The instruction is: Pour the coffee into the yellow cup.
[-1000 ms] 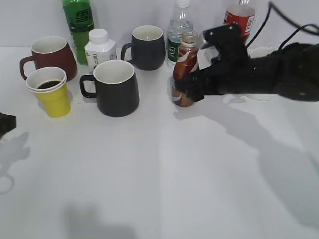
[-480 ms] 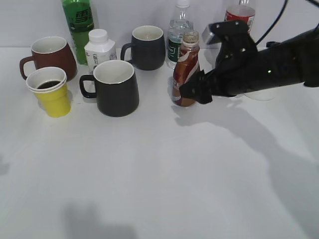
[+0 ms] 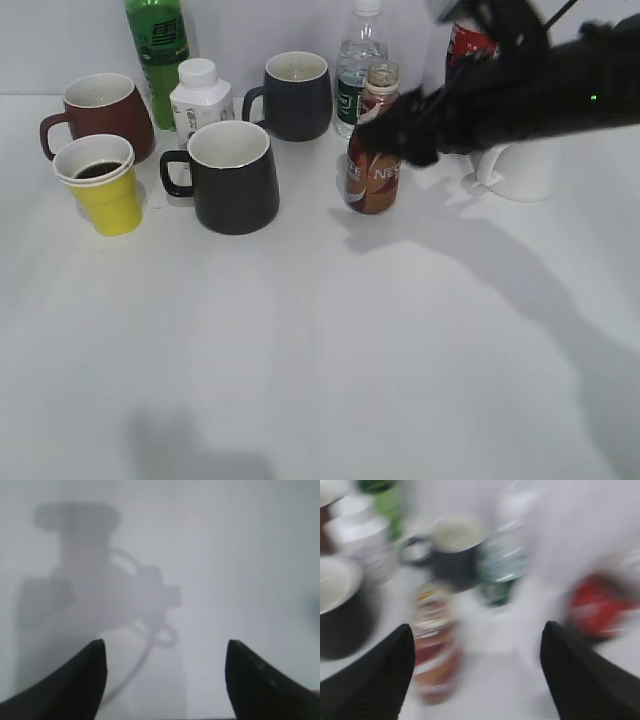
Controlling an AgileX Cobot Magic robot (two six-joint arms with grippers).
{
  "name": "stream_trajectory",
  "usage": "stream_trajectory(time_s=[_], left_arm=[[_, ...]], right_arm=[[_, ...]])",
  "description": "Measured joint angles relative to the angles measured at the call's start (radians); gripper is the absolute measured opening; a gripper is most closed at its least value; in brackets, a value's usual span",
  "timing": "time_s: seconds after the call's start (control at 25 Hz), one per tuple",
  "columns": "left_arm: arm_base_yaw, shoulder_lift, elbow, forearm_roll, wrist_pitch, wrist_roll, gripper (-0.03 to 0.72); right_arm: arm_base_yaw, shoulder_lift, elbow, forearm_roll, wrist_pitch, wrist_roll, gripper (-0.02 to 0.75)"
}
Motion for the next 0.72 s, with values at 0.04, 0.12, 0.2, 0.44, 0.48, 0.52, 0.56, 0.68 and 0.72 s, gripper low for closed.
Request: stream_trajectory(time_s=[0.04,0.12,0.2,0.44,0.48,0.52,0.56,0.68,0.72], left_arm=[[0.000,-0.024,0.000,0.000,0.026,0.008,0.565],[0.000,-0.060,0.000,-0.001,0.052,0.017,0.565],[0.000,-0.096,0.000,-0.001,0.059,0.021,0.565],[-0.001,-0.248,0.000,-0.021,0.062,0.025,0.565],[-0.001,-0.280,0.000,-0.029,0.064,0.025,0.565],[-0.001,-0.312,0.000,-0.033,0.063,0.025,0.565],[-0.001,-0.339,0.000,-0.034,0.063,0.025,0.565],[-0.001,-0.418,0.000,-0.033,0.065,0.044,0.565],[-0.001,-0.440,0.000,-0.033,0.066,0.052,0.565]], right_arm=[[0.000,-0.015,0.000,-0.001,0.034,-0.030,0.587],[0.000,-0.051,0.000,-0.001,0.121,-0.064,0.587],[-0.001,-0.093,0.000,0.000,0.223,-0.093,0.587],[-0.002,-0.220,0.076,0.000,0.496,-0.209,0.587],[-0.002,-0.246,0.107,0.001,0.527,-0.217,0.587],[-0.002,-0.270,0.136,0.007,0.545,-0.220,0.587],[-0.002,-0.303,0.172,0.007,0.541,-0.223,0.587],[-0.002,-0.425,0.280,0.000,0.419,-0.215,0.587],[-0.002,-0.462,0.308,0.000,0.359,-0.190,0.587]])
